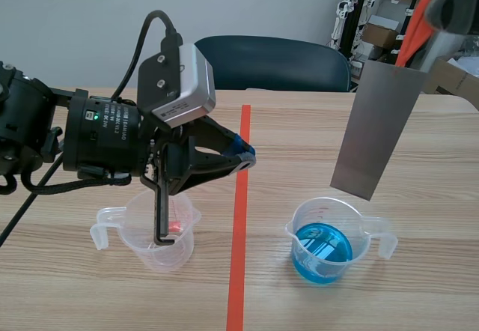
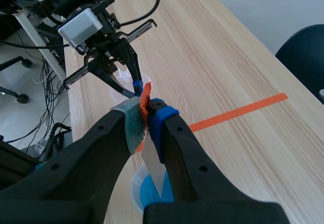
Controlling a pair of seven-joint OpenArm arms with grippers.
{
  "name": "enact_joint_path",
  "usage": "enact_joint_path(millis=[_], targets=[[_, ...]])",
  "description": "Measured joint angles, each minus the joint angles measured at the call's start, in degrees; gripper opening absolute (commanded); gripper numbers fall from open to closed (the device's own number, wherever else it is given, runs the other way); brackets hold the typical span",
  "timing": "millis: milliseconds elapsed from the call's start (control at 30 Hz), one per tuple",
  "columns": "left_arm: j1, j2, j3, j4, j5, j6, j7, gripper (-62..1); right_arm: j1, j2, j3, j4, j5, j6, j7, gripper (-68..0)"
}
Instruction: Do the redox reaction experiment. raise the plate out of the solution
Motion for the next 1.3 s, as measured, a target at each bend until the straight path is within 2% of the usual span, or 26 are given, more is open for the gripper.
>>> enact_joint_path(millis=[567, 1300], targets=[[-1.1, 2.0, 0.0, 0.0, 0.0, 0.0, 1.3, -57.1, 0.0, 0.0, 0.1, 0.0, 0.3, 0.0, 0.0, -67.7], [-1.1, 2.0, 0.0, 0.0, 0.0, 0.0, 2.2, -57.1, 0.0, 0.0, 0.1, 0.0, 1.2, 0.0, 0.1, -67.7]])
